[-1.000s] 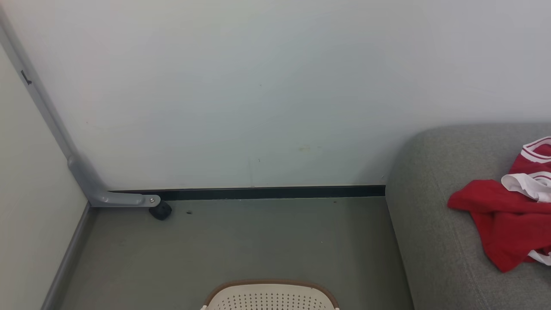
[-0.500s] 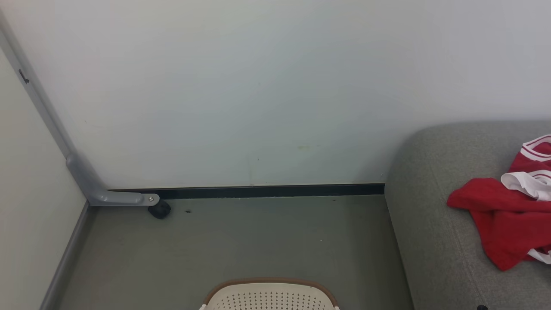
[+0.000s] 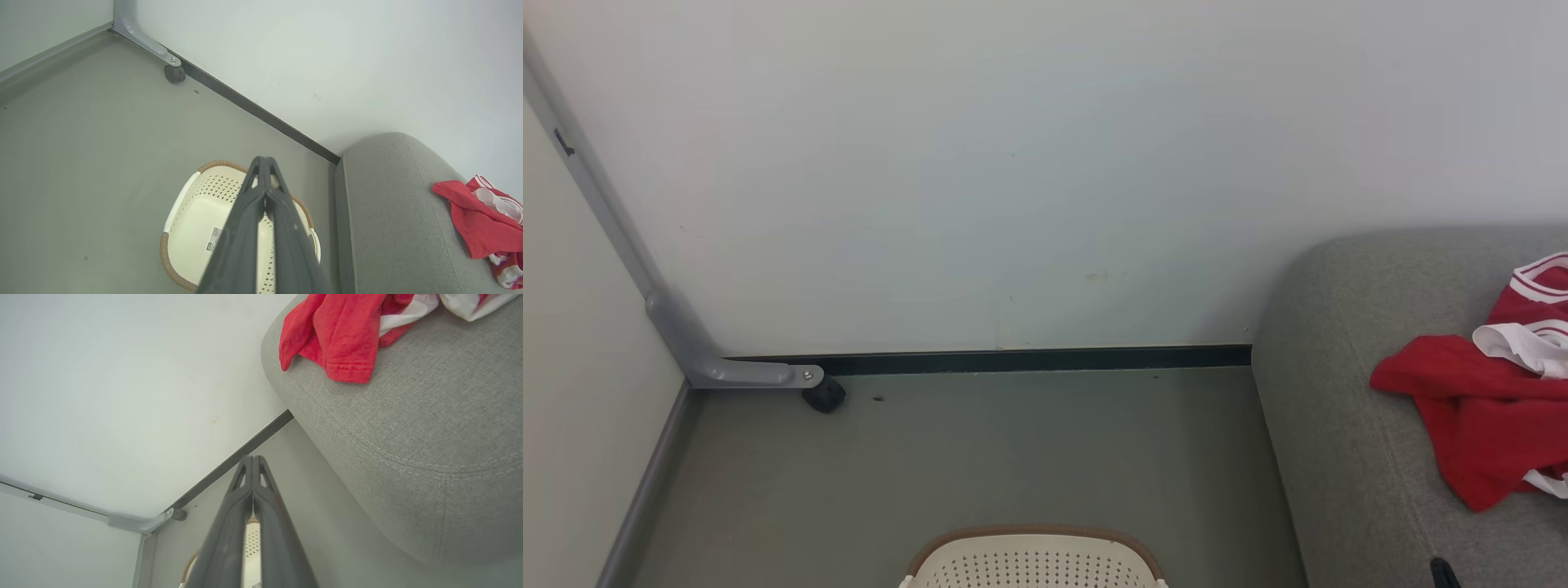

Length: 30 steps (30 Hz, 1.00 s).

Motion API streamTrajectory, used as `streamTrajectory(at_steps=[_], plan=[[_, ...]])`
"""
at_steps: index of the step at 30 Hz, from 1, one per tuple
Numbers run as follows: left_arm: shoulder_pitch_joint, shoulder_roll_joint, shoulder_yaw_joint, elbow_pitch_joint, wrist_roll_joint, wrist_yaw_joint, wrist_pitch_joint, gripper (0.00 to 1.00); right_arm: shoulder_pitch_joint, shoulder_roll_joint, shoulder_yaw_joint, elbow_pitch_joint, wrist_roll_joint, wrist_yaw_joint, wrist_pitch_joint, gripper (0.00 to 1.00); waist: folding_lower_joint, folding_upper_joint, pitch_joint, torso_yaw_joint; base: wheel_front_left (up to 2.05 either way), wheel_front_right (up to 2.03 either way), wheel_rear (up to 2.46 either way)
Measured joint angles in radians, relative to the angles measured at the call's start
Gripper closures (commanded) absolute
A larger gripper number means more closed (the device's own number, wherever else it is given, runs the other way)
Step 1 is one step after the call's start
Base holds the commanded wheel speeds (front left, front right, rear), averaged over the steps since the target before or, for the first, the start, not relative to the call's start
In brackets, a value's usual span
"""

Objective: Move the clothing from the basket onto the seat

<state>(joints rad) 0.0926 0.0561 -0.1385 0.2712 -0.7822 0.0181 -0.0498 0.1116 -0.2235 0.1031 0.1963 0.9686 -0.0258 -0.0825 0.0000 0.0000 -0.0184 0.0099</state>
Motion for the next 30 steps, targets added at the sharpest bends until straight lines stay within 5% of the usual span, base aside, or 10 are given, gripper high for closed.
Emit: streamTrajectory(at_steps=[30], plan=[[-0.080,-0.005,0.114,0.013,-0.420,-0.072,0.085,1.00,-0.102,0.094,-0.124,0.053,0.324,0.072,0.100,1.00,0.0000,0.0000,0.011,-0.005,0.00,0.00,0.00]])
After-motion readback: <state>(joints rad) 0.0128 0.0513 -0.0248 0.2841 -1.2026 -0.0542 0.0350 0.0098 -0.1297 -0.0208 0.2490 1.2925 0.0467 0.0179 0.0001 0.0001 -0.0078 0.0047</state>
